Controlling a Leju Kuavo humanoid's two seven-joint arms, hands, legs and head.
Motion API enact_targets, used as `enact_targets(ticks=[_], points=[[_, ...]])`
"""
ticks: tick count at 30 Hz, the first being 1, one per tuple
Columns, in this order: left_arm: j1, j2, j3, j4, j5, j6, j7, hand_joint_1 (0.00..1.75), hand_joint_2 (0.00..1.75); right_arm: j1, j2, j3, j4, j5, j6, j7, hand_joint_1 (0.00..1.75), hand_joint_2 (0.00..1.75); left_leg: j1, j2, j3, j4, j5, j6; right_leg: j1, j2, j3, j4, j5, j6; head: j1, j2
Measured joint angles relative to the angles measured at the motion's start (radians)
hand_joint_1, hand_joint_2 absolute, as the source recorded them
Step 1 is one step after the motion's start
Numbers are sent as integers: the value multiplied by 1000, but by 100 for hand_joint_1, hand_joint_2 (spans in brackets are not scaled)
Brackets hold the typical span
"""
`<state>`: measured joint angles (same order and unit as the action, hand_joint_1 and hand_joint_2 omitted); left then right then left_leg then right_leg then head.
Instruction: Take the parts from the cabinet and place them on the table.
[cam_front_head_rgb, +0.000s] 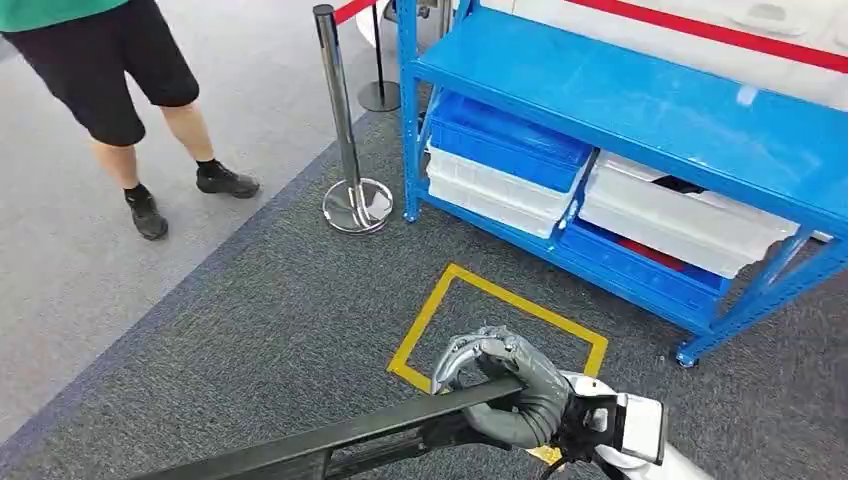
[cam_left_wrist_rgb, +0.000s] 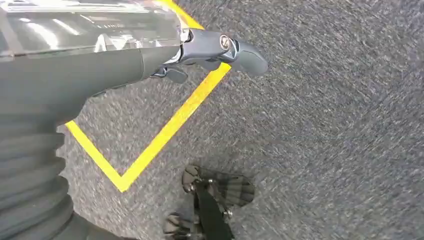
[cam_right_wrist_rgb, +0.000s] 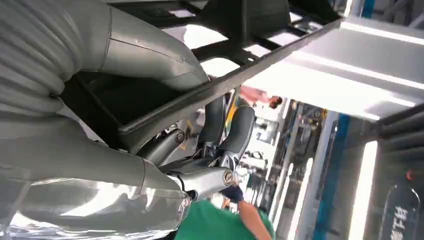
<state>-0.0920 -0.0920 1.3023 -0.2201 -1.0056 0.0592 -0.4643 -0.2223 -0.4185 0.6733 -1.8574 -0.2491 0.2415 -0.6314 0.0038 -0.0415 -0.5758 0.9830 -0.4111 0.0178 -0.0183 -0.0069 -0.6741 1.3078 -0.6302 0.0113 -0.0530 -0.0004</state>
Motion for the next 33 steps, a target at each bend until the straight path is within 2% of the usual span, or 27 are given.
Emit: enact_targets(ticks=[1, 2, 3, 4, 5, 6, 7, 9, 10, 11, 12, 13, 14, 15, 16, 17, 19, 20, 21, 25, 26, 27, 28, 30, 31, 32, 33], points=[[0, -2, -2, 0, -1, -6, 0, 0, 175, 4, 0, -4, 6, 3, 9, -1, 171, 175, 1, -14, -3, 5, 0, -1, -3, 0, -7, 12, 11, 4, 0, 0], [1, -5, -5, 0, -3, -8, 0, 0, 175, 6, 0, -8, 9, 7, 16, 0, 171, 175, 3, -29, -6, 11, 0, -4, -8, 1, 10, -23, 45, 8, 0, 0], [0, -8, -6, 0, -3, -8, 2, 0, 175, 5, 0, -13, 13, 10, 27, 3, 171, 175, 6, -43, -8, 18, -3, -8, -14, 3, 42, -90, 87, 11, 0, 0], [0, -11, -7, 0, -2, -8, 2, 0, 175, 4, 0, -16, 15, 11, 35, 7, 171, 175, 10, -57, -12, 30, -7, -15, -21, 16, 82, -173, 131, 16, 0, 0], [-1, -11, -8, 0, -2, -8, 2, 0, 175, 0, 0, -17, 18, 11, 43, 12, 171, 175, 12, -68, -21, 45, -13, -24, -31, 59, 110, -236, 138, 21, 0, 0], [-6, -11, -8, 0, 0, -8, 2, 0, 175, -4, 0, -17, 21, 12, 49, 19, 171, 175, 8, -78, -37, 62, -16, -34, -24, 86, 113, -250, 122, 20, 0, 0], [-7, -11, -8, 0, 0, -8, 1, 0, 175, -4, 0, -17, 23, 12, 53, 22, 171, 175, 9, -86, -47, 59, -11, -40, -26, 72, 105, -242, 126, 13, 0, 0], [-2, -13, -8, 0, 1, -8, 0, 0, 175, -7, 0, -17, 24, 13, 56, 25, 171, 175, 17, -108, -56, 50, -1, -55, -15, 53, 103, -241, 129, 0, 0, 0], [0, -13, -8, 0, 1, -8, 0, 0, 175, -11, -3, -17, 25, 13, 56, 25, 171, 175, 18, -116, -58, 51, 0, -60, -22, 41, 103, -245, 133, -8, 0, 0], [1, -16, -8, 0, 1, -8, 0, 0, 175, -15, -9, -17, 25, 13, 56, 26, 171, 175, 16, -66, -59, 68, -10, -62, -22, 24, 104, -249, 135, -15, 0, 0], [-2, -16, -8, 0, 1, -8, 0, 0, 175, -15, -10, -17, 25, 13, 56, 26, 171, 175, 9, -9, -83, 116, -43, -66, -19, 12, 104, -250, 136, -21, 0, 0], [-8, -16, -8, 0, 1, -8, 0, 0, 175, -15, -14, -17, 26, 13, 56, 26, 171, 175, 10, 15, -119, 192, -86, -69, -15, -6, 103, -250, 135, -24, 0, 0], [-12, -16, -8, 0, 1, -8, 0, 0, 175, -15, -14, -17, 26, 13, 57, 27, 171, 175, 10, 26, -158, 276, -124, -70, -11, -23, 102, -250, 135, -25, 0, 0], [-13, -16, -8, 1, 1, -10, 0, 0, 175, -15, -16, -17, 29, 14, 59, 32, 171, 175, 10, 30, -188, 344, -149, -70, -8, -38, 101, -250, 134, -26, 0, 0], [-11, -18, -8, 0, 1, -12, 0, 0, 175, -15, -16, -16, 30, 16, 60, 37, 171, 175, 10, 31, -198, 368, -150, -69, -6, -53, 101, -250, 134, -27, 0, 0], [-10, -19, -8, 1, 2, -12, 0, 0, 175, -16, -16, -15, 30, 16, 60, 41, 171, 175, 9, 32, -184, 344, -130, -65, -4, -67, 101, -250, 134, -27, 0, 0], [-9, -21, -8, 0, 6, -9, -2, 0, 175, -29, -16, -13, 30, 16, 64, 71, 171, 175, 3, 47, -92, 181, -54, -49, 1, -93, 102, -250, 132, -28, 0, 0], [-11, -21, -8, 1, 8, -7, -2, 0, 175, -42, -16, -10, 30, 18, 67, 91, 171, 175, -6, 83, -38, 88, -25, -35, 2, -104, 104, -250, 132, -27, 0, 0], [-14, -22, -8, 0, 8, -4, -2, 0, 175, -51, -16, -7, 31, 20, 70, 104, 171, 175, -14, 107, -32, 66, -36, -22, 5, -114, 106, -250, 131, -24, 0, 0], [-8, -30, -8, 1, 9, 7, -3, 0, 175, -85, -16, 13, 48, 24, 74, 126, 171, 175, -22, 63, -36, 40, -17, 0, 5, -151, 121, -271, 137, 1, 0, 0], [-5, -36, -8, 1, 9, 7, -3, 0, 175, -93, -16, 13, 51, 26, 74, 127, 171, 175, -5, 48, -16, 20, -1, 1, -1, -122, 121, -265, 129, 5, 0, 0], [-7, -39, -8, 2, 9, 7, -4, 0, 175, -96, -16, 16, 55, 27, 75, 127, 171, 175, -6, 36, -14, 9, 5, 7, -3, -61, 111, -241, 110, 5, 0, 0], [-10, -41, -8, 2, 9, 7, -4, 0, 175, -97, -16, 17, 57, 28, 74, 127, 171, 175, -7, 27, -16, 9, 8, 11, -4, -24, 81, -179, 72, 3, 0, 0], [-13, -43, -8, 2, 10, 12, 1, 0, 175, -98, -15, 21, 70, 27, 74, 127, 171, 175, -8, -3, -19, 11, 8, 12, -4, -2, 7, -26, 8, 3, 0, 0], [-13, -44, -7, 2, 11, 18, 10, 0, 175, -102, -12, 26, 76, 27, 76, 128, 171, 175, -9, -18, -20, 13, 8, 12, -4, -2, -18, 21, 1, 4, 0, 0], [-11, -44, -7, 2, 13, 28, 19, 0, 175, -109, -12, 30, 83, 27, 79, 129, 171, 175, -9, -35, -20, 15, 8, 11, -5, -1, -19, 17, 21, 5, 0, 0], [-9, -44, -6, 2, 20, 37, 29, 0, 175, -119, -12, 36, 92, 25, 82, 130, 171, 175, -8, -49, -19, 19, 7, 10, -6, -1, -1, -28, 60, 5, 0, 0]])
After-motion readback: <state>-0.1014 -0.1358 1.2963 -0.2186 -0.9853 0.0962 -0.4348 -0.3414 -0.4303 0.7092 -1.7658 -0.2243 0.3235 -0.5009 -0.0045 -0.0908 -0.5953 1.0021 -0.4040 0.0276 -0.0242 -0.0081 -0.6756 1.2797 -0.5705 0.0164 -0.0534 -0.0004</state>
